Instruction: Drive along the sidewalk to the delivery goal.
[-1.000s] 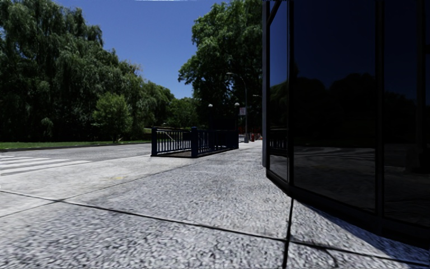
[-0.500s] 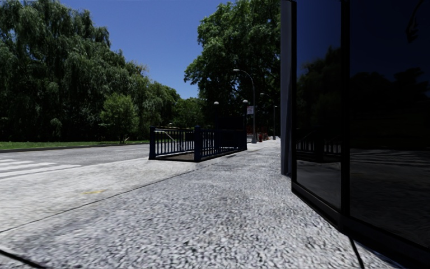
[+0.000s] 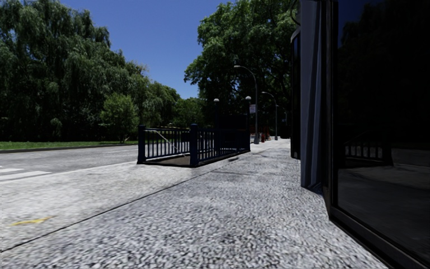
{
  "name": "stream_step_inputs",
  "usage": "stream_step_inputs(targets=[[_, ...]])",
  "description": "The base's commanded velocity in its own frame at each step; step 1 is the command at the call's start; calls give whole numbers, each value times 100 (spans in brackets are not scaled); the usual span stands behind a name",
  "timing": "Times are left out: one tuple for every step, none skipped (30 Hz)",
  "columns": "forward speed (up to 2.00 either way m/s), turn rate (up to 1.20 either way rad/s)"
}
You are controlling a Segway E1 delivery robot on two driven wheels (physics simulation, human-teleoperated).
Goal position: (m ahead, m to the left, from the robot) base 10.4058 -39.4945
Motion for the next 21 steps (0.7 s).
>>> stream_step_inputs(targets=[[200, 0], [200, 0], [200, 0], [200, 0], [200, 0], [200, 0], [200, -2], [200, -7], [200, -7], [200, -14], [200, -21], [200, -23], [200, -23], [200, -23], [200, -24], [200, -24], [200, -24], [200, -24], [200, -24], [200, -24], [200, -24]])
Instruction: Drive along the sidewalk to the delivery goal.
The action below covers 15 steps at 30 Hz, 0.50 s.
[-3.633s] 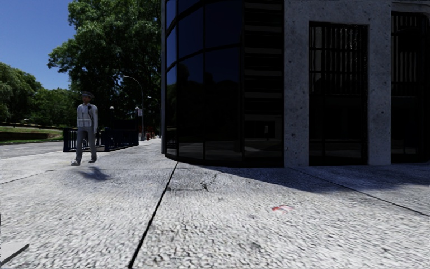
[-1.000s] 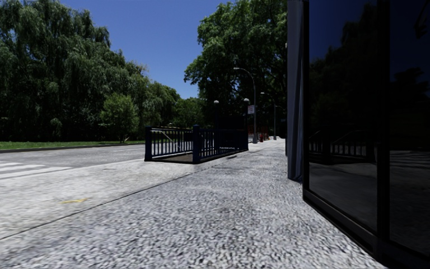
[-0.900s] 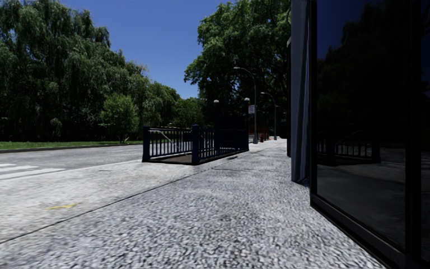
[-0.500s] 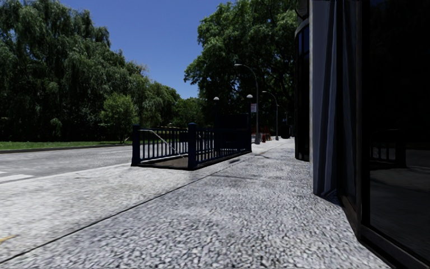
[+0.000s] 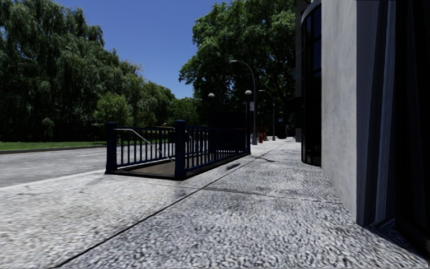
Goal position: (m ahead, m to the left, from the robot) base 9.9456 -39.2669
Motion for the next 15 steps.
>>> stream_step_inputs(targets=[[200, -24], [200, -24], [200, -24], [200, -24], [200, -24], [200, -24], [200, -24], [200, -24], [200, -24], [200, -24], [200, -24], [200, -24], [200, -24], [200, -24], [200, -24]])
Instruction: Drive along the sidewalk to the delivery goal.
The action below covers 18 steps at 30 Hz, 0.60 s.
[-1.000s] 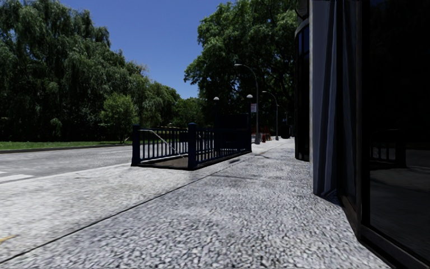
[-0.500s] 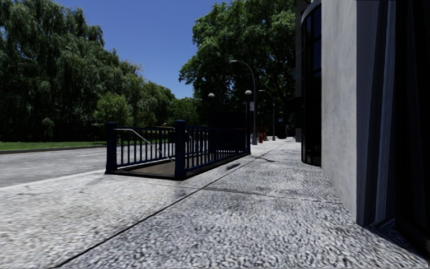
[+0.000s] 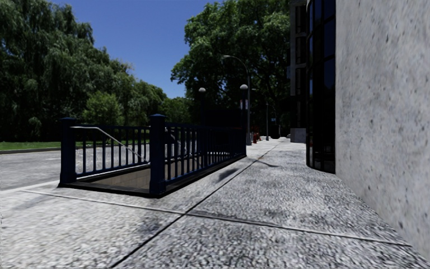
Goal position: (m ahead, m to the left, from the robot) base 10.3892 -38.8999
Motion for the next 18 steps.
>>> stream_step_inputs(targets=[[200, -24], [200, -24], [200, -26], [200, -27], [200, -29], [200, -29], [200, -35], [200, -38], [200, -38], [200, -38], [200, -38], [200, -38], [200, -38], [200, -38], [200, -38], [200, -38], [200, -38], [200, -38]])
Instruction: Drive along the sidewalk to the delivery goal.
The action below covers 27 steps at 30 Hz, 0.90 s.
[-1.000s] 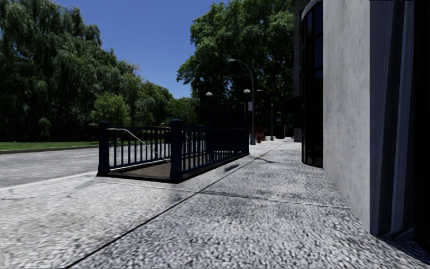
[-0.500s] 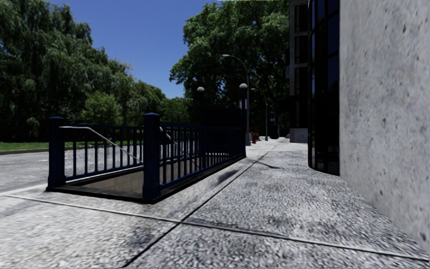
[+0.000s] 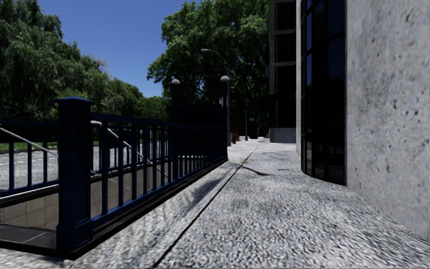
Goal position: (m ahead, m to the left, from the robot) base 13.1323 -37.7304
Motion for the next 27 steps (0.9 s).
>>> stream_step_inputs(targets=[[200, -38], [200, -38], [200, -38], [200, -38], [200, -38], [200, -38], [200, -38], [200, -38], [200, -38], [200, -38], [200, -38], [200, -37], [200, -36], [200, -35], [200, -35], [200, -35], [200, -35], [200, -35], [200, -35], [200, -33], [200, -33], [200, -31], [200, -28], [200, -26], [200, -26], [200, -26], [200, -26]])
